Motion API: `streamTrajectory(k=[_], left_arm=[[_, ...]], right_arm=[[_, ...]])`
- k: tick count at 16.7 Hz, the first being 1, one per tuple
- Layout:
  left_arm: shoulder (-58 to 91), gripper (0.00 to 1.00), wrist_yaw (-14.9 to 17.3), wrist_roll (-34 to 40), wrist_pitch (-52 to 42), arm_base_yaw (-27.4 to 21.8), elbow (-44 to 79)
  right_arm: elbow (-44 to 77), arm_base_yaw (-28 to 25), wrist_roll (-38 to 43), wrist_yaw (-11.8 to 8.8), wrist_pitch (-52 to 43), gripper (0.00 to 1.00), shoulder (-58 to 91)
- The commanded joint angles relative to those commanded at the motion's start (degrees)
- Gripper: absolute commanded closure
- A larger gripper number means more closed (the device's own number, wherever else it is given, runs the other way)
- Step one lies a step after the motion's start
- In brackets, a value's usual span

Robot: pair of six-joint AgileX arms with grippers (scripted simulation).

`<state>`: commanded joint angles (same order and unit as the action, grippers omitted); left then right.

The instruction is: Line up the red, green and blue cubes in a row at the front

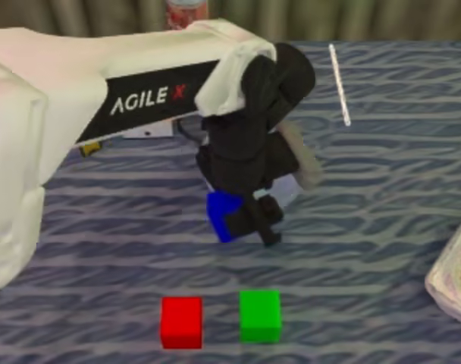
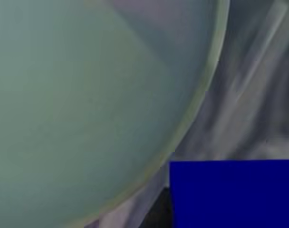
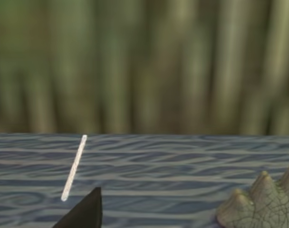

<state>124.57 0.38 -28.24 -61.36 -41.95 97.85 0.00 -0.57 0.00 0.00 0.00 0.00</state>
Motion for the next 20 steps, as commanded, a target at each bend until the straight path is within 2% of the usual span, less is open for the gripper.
streamTrajectory(k=[4,7,13,20], left_arm=[[2.77,1.0,0.5,-2.02,-3.83,-13.56,6.26],[3.49,1.0,0.65,-2.79,-5.28,-18.39,8.96],[3.53,1.0,0.66,-2.75,-4.25,-18.47,8.23],[7.25,1.0,0.73,-3.17,7.88,-18.49,-0.23]], right_arm=[[0.0,0.0,0.0,0.0,0.0,0.0,0.0],[0.0,0.0,0.0,0.0,0.0,0.0,0.0],[0.0,0.0,0.0,0.0,0.0,0.0,0.0],[0.0,0.0,0.0,0.0,0.0,0.0,0.0]])
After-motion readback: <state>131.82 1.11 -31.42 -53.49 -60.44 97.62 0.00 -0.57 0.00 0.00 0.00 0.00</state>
